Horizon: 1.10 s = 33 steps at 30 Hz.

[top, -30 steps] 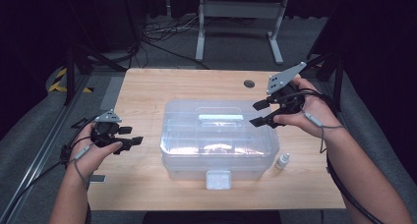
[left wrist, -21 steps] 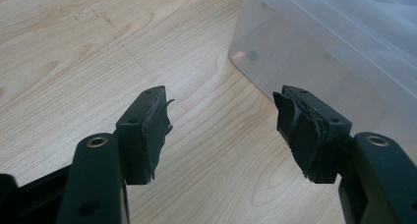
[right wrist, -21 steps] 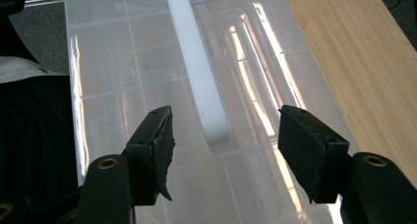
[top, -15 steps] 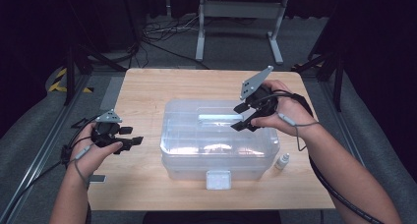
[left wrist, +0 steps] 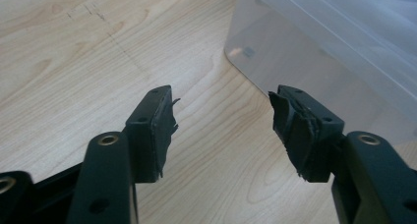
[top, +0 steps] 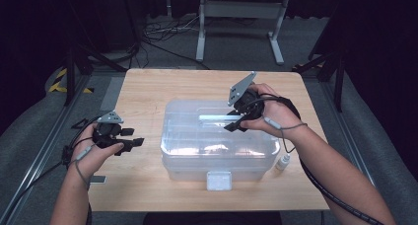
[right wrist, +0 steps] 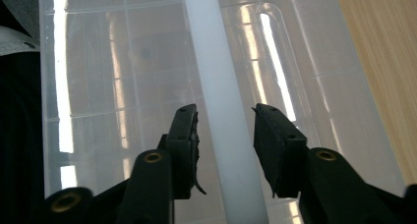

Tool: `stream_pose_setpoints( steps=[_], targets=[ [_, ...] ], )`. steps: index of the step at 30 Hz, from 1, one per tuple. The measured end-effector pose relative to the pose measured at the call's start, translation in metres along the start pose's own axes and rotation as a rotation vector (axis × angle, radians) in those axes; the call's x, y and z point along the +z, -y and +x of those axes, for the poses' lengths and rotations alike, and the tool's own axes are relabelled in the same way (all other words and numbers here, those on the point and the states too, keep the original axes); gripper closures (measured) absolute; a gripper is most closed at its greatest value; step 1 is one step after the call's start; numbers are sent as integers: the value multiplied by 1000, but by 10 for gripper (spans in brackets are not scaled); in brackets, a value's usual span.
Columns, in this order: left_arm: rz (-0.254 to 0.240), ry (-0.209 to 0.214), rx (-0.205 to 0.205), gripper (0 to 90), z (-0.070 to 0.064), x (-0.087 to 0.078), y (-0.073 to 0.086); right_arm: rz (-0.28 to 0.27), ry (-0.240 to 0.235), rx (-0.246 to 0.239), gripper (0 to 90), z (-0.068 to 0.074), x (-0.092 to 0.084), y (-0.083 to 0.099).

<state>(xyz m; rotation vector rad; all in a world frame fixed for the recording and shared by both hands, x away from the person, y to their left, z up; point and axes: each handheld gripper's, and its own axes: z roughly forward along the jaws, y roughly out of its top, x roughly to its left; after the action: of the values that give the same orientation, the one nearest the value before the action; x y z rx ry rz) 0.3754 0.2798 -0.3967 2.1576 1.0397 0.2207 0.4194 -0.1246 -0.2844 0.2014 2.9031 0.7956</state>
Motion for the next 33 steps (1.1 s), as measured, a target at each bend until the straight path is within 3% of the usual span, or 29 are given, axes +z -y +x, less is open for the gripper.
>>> stream_pose_setpoints(
  steps=[4,22,27,33],
  targets=[
    [0,-6,18,447,1,0,0,4,13,-12,753,2,-3,-3],
    [-2,3,17,444,0,-2,-1,20,22,-20,761,3,-3,-5],
    [-3,4,17,444,-1,-3,-2,10,46,-25,762,2,-5,-7],
    [-18,5,22,443,-5,-5,-3,-3,46,-3,757,-7,-11,-10]
  ],
)
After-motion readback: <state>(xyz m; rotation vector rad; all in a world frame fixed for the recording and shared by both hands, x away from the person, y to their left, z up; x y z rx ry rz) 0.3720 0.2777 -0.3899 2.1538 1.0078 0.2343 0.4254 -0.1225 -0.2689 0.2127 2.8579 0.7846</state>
